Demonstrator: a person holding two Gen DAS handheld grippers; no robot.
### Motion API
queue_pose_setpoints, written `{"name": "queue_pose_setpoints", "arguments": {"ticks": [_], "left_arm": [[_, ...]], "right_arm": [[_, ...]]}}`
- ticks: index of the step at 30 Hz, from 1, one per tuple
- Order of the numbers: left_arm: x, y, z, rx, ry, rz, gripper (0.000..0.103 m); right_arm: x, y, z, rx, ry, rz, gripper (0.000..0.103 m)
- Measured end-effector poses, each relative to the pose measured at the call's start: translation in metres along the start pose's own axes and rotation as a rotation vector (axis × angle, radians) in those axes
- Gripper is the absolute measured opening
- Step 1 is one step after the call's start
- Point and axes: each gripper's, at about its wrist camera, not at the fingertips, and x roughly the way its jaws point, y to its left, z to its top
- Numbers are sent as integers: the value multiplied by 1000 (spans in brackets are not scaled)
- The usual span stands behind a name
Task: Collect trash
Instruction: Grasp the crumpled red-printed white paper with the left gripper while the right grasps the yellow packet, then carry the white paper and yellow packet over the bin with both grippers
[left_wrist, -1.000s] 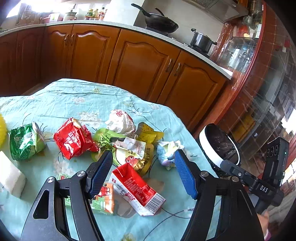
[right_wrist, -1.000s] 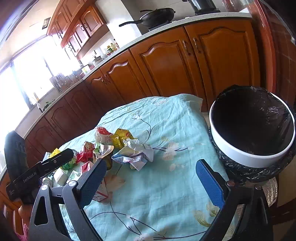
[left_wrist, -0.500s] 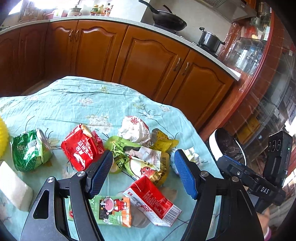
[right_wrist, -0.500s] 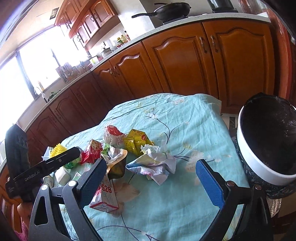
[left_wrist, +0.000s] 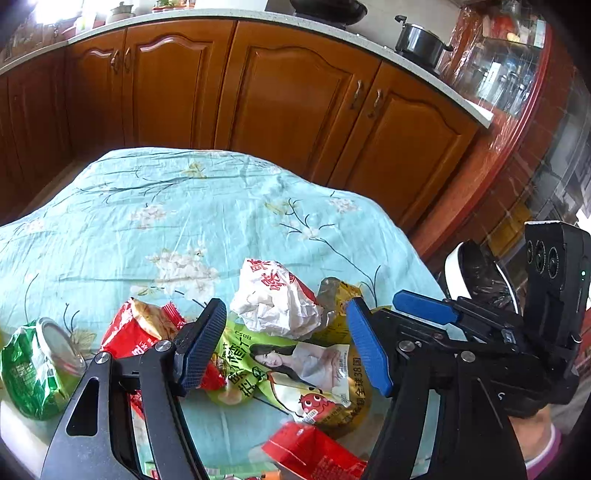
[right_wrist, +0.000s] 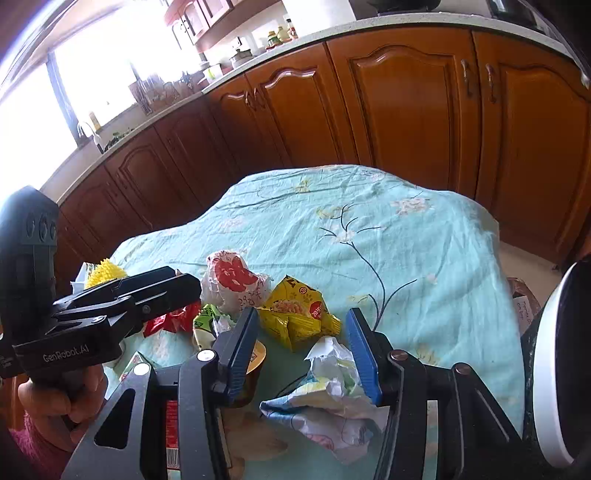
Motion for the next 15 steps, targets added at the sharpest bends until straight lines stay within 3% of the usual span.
{"name": "queue_pose_setpoints", "arguments": {"ticks": [3, 4, 6, 8, 15], "left_arm": [[11, 2, -1, 4, 38, -16, 32], [13, 2, -3, 5, 41, -26, 31], [12, 2, -3, 18, 28, -27, 26], [11, 1, -3, 26, 24, -32, 8], [-3, -2, 0, 31, -20, -41, 5]], "right_arm": [[18, -1, 1, -9, 43, 5, 39], [22, -2, 0, -9, 53, 6, 28], [28, -4, -2, -4, 62, 10, 21], [28, -5, -3, -3, 55, 16, 10], [11, -6, 0, 18, -9, 29, 6]]}}
